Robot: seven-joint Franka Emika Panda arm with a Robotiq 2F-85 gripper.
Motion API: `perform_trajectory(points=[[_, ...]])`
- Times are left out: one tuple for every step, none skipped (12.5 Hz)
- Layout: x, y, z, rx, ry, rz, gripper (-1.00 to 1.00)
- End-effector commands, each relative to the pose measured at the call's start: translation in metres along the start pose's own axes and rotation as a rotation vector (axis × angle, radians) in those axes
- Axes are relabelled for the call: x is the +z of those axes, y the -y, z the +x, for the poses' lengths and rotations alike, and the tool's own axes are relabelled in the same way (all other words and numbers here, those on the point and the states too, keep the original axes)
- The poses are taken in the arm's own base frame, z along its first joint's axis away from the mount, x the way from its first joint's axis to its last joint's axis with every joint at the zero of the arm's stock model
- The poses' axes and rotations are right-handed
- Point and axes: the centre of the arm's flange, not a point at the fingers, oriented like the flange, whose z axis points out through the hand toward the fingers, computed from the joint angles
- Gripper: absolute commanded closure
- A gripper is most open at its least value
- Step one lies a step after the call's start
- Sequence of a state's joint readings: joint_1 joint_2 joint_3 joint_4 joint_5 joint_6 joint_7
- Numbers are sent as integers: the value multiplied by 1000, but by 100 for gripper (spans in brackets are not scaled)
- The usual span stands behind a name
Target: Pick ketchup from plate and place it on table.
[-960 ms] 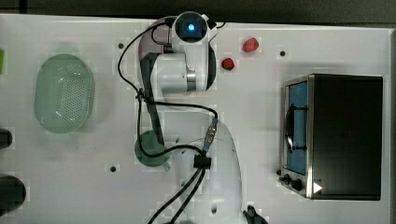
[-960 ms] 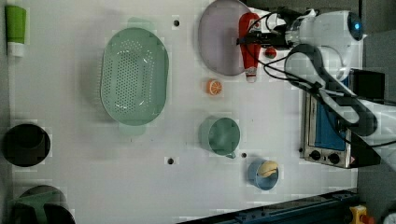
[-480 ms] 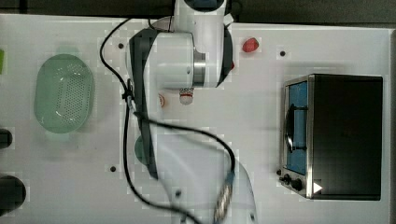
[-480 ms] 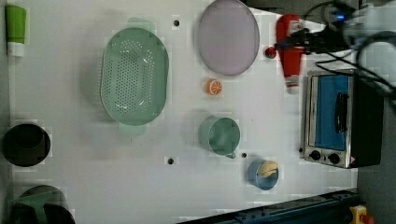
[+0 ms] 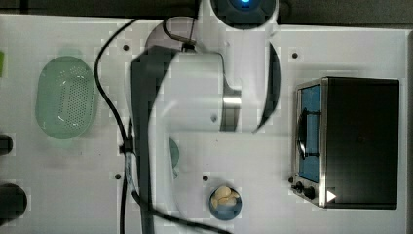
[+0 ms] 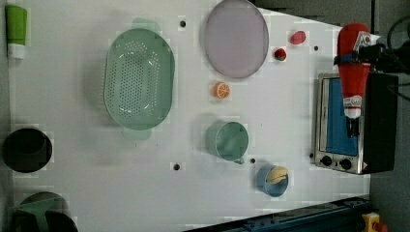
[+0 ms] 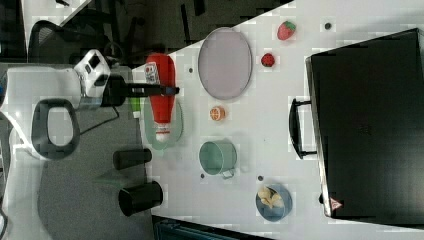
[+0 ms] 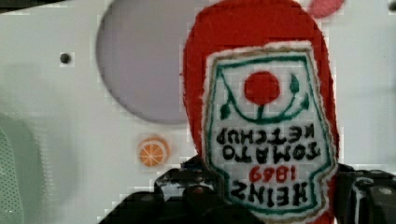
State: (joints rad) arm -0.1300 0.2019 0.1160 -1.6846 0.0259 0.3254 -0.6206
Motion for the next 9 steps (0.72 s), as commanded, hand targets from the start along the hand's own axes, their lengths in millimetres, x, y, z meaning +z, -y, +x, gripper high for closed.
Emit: perform_trajectory(points=[[82, -47, -26, 104, 142, -35, -24], [94, -52, -36, 111, 147, -39, -24], [109, -56, -45, 117, 151, -41, -24], [128, -59, -54, 120, 157, -43, -24], [148, -61, -63, 121, 157, -43, -24], [166, -62, -70, 122, 148, -42, -24], [184, -63, -77, 122, 136, -41, -24], [201, -65, -83, 123, 131, -40, -24], [218, -65, -89, 123, 136, -40, -24]])
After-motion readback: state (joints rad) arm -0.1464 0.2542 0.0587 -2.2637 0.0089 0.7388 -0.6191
